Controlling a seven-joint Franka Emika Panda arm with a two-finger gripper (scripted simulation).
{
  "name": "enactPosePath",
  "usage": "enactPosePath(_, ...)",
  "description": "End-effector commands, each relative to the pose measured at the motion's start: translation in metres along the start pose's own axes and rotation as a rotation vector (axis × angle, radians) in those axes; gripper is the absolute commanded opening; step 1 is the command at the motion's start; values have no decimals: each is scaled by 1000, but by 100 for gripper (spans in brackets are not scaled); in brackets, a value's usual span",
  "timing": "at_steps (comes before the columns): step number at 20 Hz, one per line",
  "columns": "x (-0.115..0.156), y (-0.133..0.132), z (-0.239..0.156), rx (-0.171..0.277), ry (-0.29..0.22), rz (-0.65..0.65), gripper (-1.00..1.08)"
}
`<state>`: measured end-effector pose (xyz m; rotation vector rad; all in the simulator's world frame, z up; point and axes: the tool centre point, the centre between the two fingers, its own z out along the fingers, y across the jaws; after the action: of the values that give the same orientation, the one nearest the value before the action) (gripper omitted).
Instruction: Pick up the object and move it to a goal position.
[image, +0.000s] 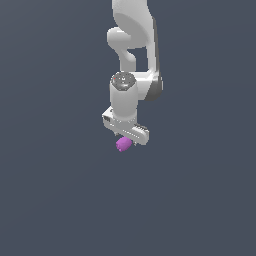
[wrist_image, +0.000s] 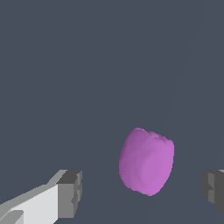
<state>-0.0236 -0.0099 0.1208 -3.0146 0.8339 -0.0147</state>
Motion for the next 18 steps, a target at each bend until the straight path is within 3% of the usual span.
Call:
enactPosePath(1,-4,5,7,-3,-1,75,100)
enactPosePath(10,-13,20,24,-13,-3,264,100)
enactPosePath(18,-16,24,29,-16,-3,326,100)
